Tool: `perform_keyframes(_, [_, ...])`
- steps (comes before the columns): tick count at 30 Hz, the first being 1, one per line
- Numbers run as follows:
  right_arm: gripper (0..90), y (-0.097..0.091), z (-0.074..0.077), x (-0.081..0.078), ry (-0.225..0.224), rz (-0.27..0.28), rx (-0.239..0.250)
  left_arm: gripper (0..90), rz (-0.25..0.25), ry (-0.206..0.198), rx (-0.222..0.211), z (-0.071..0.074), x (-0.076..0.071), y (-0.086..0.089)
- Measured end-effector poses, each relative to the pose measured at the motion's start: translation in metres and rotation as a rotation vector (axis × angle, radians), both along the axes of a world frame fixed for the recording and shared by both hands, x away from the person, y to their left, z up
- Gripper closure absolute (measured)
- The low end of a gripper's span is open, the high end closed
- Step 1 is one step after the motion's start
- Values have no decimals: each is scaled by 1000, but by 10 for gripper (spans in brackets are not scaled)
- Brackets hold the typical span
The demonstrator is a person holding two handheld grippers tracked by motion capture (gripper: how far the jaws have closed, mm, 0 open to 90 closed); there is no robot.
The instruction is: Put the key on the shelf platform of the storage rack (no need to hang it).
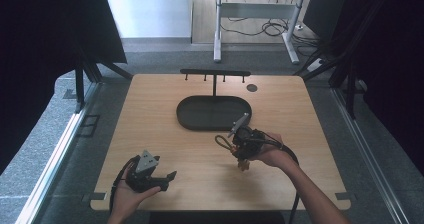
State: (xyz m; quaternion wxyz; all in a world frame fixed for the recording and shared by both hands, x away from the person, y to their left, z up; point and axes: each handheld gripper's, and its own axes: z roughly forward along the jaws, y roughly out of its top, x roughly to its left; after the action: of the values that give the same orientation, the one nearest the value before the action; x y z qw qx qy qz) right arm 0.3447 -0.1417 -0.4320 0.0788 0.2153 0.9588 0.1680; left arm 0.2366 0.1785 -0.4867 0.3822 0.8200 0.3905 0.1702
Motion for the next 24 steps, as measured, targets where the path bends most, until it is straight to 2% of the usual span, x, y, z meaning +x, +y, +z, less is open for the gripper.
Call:
perform_keyframes(4, [671,1,6,1,-8,4,-15,211,-1,0,-1,0,0,0])
perform_keyframes(24, [671,0,30,11,-52,-6,-6,211,-4,-1,-1,0,0,0])
